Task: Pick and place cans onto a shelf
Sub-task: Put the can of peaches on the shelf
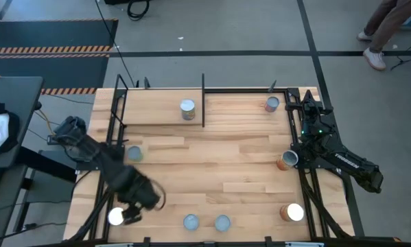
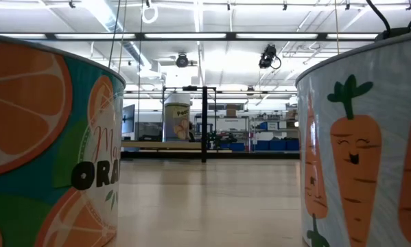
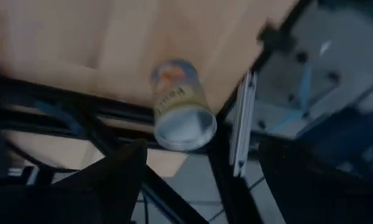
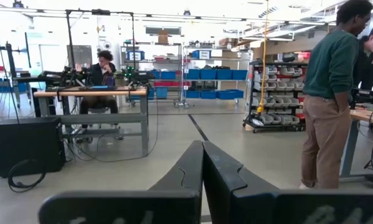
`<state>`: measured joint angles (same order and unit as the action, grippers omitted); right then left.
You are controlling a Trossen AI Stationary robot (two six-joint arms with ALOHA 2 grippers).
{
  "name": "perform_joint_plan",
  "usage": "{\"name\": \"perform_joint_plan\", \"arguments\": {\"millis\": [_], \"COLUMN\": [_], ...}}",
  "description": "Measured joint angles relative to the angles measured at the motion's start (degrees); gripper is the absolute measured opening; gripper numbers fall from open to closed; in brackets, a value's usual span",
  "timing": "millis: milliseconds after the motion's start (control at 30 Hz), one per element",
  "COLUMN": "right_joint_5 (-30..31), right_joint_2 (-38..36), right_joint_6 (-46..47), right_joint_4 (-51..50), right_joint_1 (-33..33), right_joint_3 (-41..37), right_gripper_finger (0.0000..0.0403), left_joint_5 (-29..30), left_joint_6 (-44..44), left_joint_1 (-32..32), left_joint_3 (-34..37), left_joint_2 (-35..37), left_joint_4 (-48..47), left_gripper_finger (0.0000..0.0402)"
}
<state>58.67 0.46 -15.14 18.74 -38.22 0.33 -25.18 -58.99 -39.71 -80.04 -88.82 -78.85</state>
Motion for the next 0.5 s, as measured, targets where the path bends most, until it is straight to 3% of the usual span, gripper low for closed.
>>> {"name": "perform_joint_plan", "arguments": {"millis": [133,300,500], "right_joint_5": [0.00,-0.02,-0.02], "right_joint_2": [0.01,0.01,0.01], "right_joint_6": [0.00,-0.01,-0.02], "right_joint_4": [0.00,-0.02,-0.02], "right_joint_1": [0.00,0.00,0.00], "right_joint_3": [-0.01,0.00,-0.01], "right_gripper_finger": [0.0016,0.0016,0.0016], "left_joint_5": [3.47,7.05,5.52], "left_joint_6": [-2.54,-6.53,-6.89], "left_joint_1": [-8.91,-19.54,-25.22], "left_joint_3": [3.75,7.34,12.23], "left_joint_2": [0.20,0.33,0.52], "left_joint_4": [8.99,10.44,10.59], "left_gripper_finger": [0.0316,0.0316,0.0316]}}
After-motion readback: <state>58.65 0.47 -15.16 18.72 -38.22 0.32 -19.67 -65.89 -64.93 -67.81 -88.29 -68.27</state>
